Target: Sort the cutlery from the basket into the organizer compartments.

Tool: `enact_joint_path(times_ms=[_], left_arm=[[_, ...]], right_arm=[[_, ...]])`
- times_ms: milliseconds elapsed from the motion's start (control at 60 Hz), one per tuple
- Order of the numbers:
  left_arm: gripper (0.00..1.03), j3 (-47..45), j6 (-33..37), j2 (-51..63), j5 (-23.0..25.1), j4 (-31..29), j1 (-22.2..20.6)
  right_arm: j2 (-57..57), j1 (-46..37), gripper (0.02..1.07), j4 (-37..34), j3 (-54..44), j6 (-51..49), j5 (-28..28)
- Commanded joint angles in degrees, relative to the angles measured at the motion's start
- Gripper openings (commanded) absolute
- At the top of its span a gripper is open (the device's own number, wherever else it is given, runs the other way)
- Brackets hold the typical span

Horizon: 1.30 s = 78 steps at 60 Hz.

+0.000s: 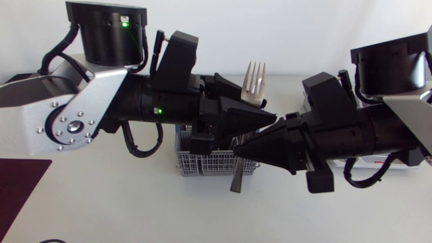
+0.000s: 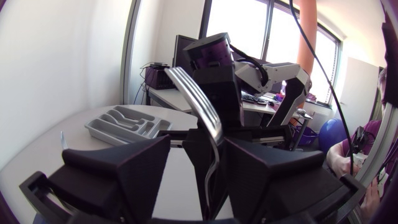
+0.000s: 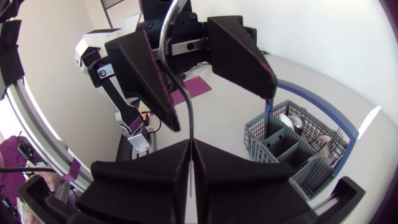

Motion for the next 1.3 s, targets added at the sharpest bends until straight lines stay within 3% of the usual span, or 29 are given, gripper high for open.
enact_joint_path(times_ms=[0, 133, 333, 600, 717, 850, 983, 1283], left_arm=[[0.84, 2.0, -1.2, 0.9, -0.1, -0.9, 0.8], [0.94, 1.3, -0.9, 0.9, -0.1, -2.0, 1.7], [0.94, -0.1, 1.9, 0.5, -0.1, -4.6, 3.1], [0.94, -1.0, 4.5, 0.3, -0.5, -8.5, 8.3], [0.94, -1.2, 5.7, 0.1, -3.3, -10.2, 9.3], [0.94, -1.4, 7.1, 0.2, -8.7, -11.6, 9.9], [0.94, -1.3, 9.1, 0.2, -15.9, -13.1, 8.0], [0.94, -0.8, 11.4, 0.8, -28.9, -13.3, 3.2]], right_arm=[[-0.8, -0.1, 0.08, -0.1, -0.8, -0.7, -0.6], [-1.9, -1.5, 0.08, -0.2, -1.0, -0.7, -0.1], [-3.6, -3.8, 0.08, -1.1, -0.3, -0.7, -0.1], [-5.1, -9.6, 0.08, -3.7, -0.2, -2.6, 0.5], [-4.4, -14.5, 0.08, -4.2, -0.8, -4.5, 4.1], [-1.9, -21.9, 0.08, -3.4, -1.0, -7.3, 12.7], [3.1, -27.7, 0.08, 0.8, -0.1, -8.6, 24.0], [21.3, -36.8, 0.08, 9.1, 8.4, -10.0, 38.4]])
